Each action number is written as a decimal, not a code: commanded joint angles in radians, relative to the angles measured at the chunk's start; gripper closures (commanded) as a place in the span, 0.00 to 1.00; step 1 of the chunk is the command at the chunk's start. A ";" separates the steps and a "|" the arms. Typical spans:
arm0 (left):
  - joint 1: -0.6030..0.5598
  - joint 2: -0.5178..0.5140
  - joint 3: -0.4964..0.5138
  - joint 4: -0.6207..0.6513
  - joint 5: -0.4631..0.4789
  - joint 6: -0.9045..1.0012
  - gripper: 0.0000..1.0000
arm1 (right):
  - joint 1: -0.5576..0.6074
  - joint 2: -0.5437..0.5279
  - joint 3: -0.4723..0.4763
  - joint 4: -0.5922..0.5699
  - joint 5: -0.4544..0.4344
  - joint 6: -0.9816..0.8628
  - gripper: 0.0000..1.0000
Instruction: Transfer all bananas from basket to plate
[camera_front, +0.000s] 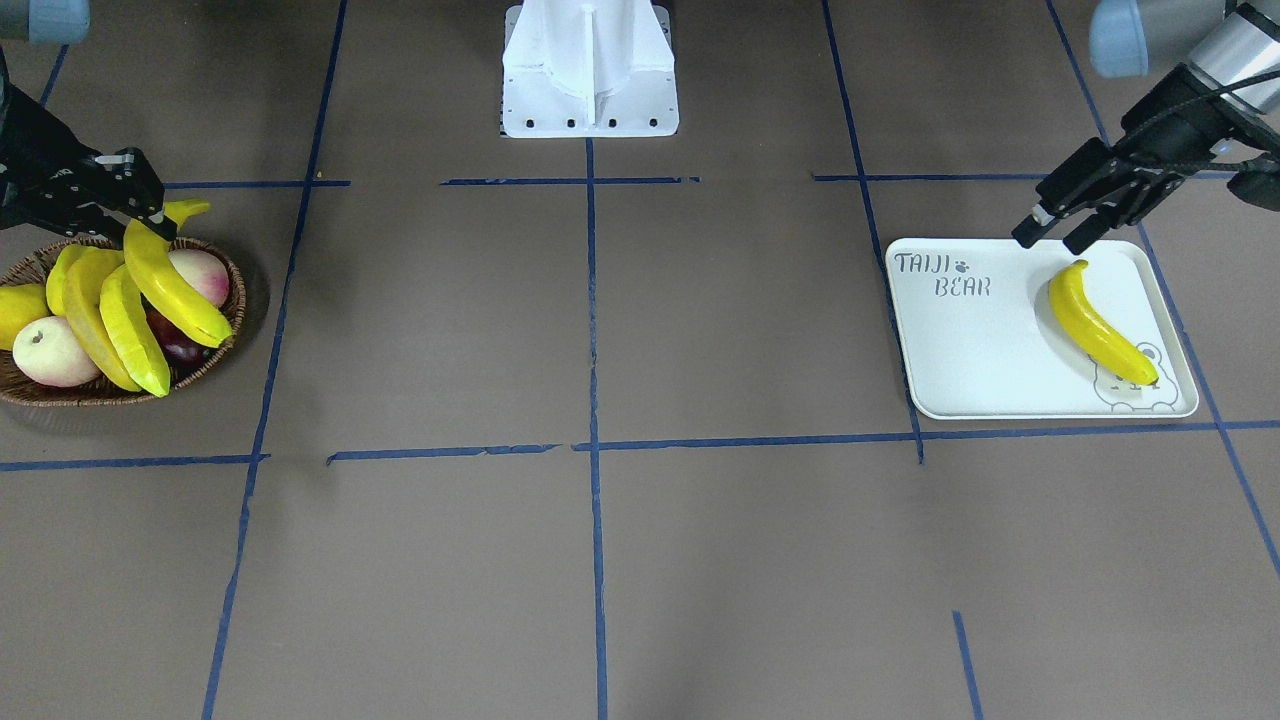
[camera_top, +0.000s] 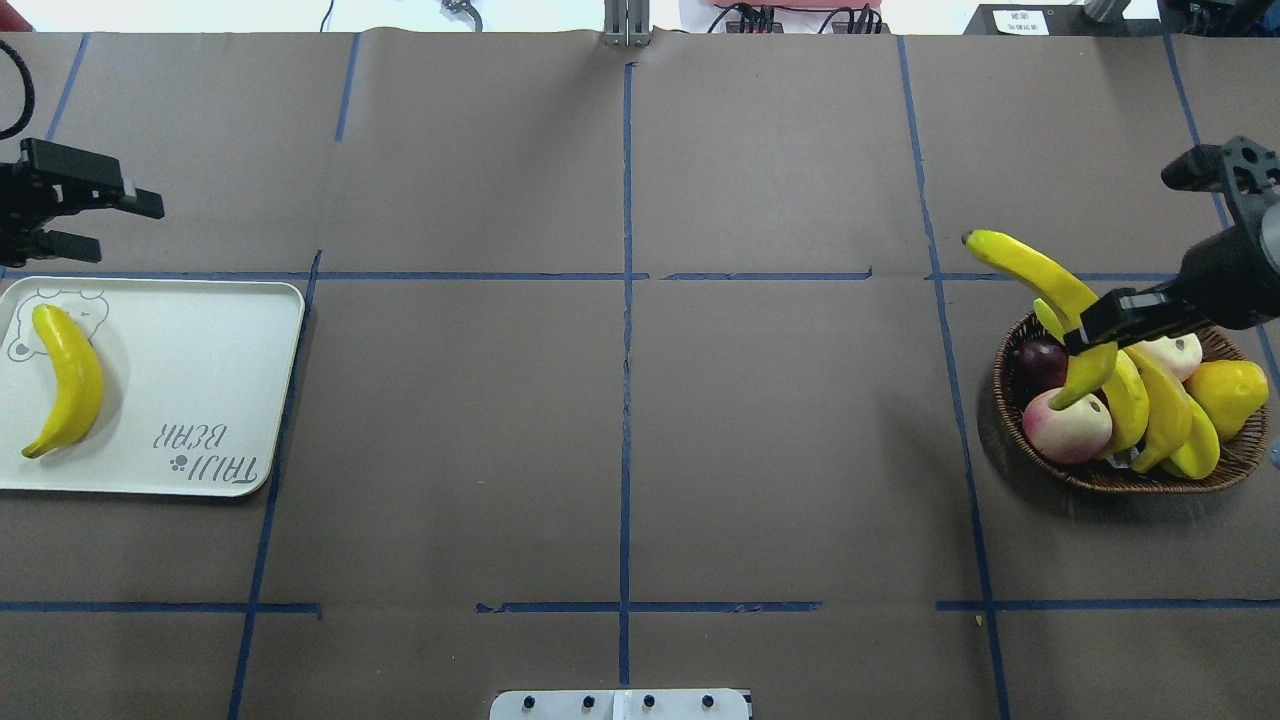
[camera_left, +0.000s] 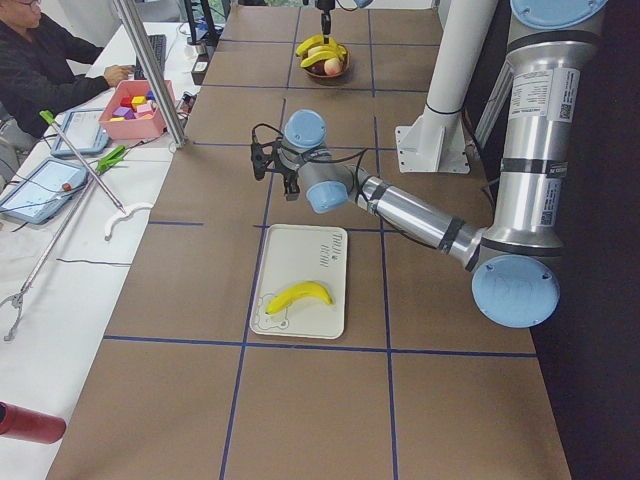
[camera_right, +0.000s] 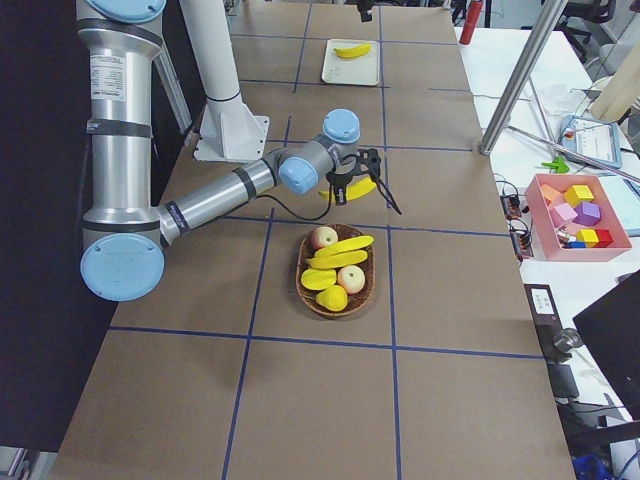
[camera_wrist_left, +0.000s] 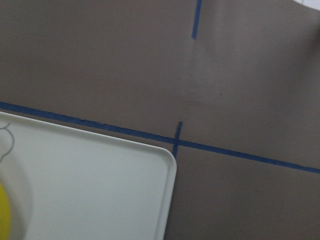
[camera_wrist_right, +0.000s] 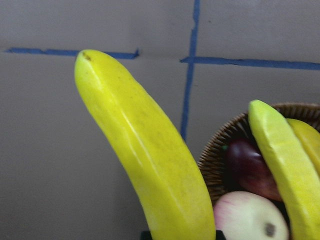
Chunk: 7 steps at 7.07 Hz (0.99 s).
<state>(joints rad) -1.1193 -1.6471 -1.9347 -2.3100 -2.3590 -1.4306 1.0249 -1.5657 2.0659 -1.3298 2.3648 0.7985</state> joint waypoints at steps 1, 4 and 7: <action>0.115 -0.110 0.006 -0.094 0.010 -0.311 0.00 | -0.084 0.184 0.010 0.004 -0.010 0.309 0.99; 0.315 -0.300 0.013 -0.097 0.263 -0.598 0.00 | -0.346 0.399 0.010 -0.008 -0.274 0.583 0.99; 0.401 -0.427 0.121 -0.097 0.276 -0.602 0.00 | -0.512 0.475 0.007 -0.014 -0.450 0.634 0.99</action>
<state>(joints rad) -0.7505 -2.0317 -1.8558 -2.4069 -2.0931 -2.0284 0.5674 -1.1180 2.0730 -1.3422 1.9790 1.4154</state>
